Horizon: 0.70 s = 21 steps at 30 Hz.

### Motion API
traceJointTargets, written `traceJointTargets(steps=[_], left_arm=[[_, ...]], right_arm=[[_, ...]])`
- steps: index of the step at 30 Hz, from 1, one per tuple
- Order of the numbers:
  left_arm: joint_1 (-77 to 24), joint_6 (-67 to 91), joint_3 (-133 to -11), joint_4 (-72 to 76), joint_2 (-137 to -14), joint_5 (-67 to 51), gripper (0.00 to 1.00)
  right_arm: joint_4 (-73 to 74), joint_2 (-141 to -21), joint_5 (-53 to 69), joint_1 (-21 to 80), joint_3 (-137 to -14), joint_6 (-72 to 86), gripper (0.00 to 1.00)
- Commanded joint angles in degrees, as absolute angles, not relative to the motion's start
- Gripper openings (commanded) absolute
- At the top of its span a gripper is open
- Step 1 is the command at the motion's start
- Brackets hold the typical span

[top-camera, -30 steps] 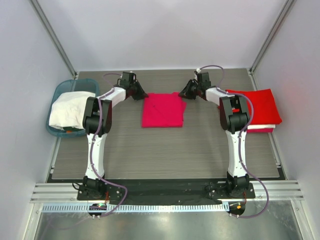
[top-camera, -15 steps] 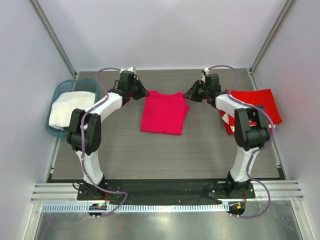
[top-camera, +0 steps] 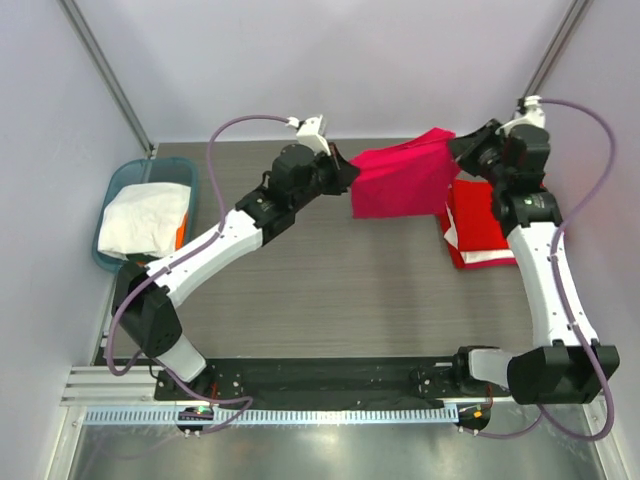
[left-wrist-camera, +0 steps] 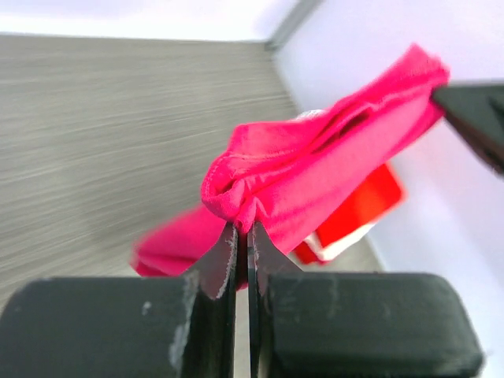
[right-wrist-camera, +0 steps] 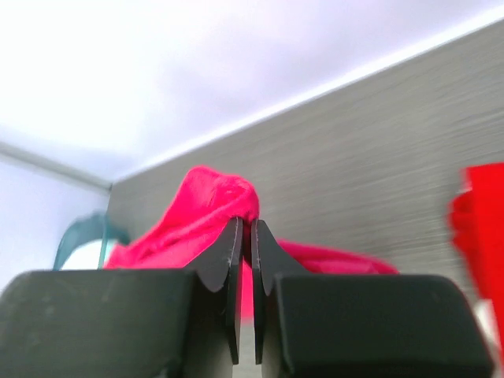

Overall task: Fold and stack the t-shirts
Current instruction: Neatly place the folded tshirt to the corner

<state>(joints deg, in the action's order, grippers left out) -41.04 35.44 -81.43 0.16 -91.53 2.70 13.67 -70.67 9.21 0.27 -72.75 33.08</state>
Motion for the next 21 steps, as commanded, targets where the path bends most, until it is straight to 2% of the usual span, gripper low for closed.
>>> traceJointTargets(steps=[1, 5, 11, 21], left_arm=[[-45.2, 34.1, -87.5, 5.1, -91.9, 7.1, 0.00], [-51.7, 33.4, -94.4, 7.1, -96.6, 10.2, 0.00], [-62.0, 28.8, -106.5, 8.5, -107.5, 16.3, 0.00], [-70.7, 21.4, -122.2, 12.4, -125.5, 28.3, 0.00]], right_arm=[[25.5, -68.8, -2.2, -3.2, -81.9, 29.5, 0.01], [36.0, -69.3, -8.3, -9.1, -90.6, 27.1, 0.01], [42.8, -70.4, -15.4, -17.4, -95.4, 22.7, 0.01], [43.9, -76.7, -11.5, -30.4, -97.7, 20.0, 0.01]])
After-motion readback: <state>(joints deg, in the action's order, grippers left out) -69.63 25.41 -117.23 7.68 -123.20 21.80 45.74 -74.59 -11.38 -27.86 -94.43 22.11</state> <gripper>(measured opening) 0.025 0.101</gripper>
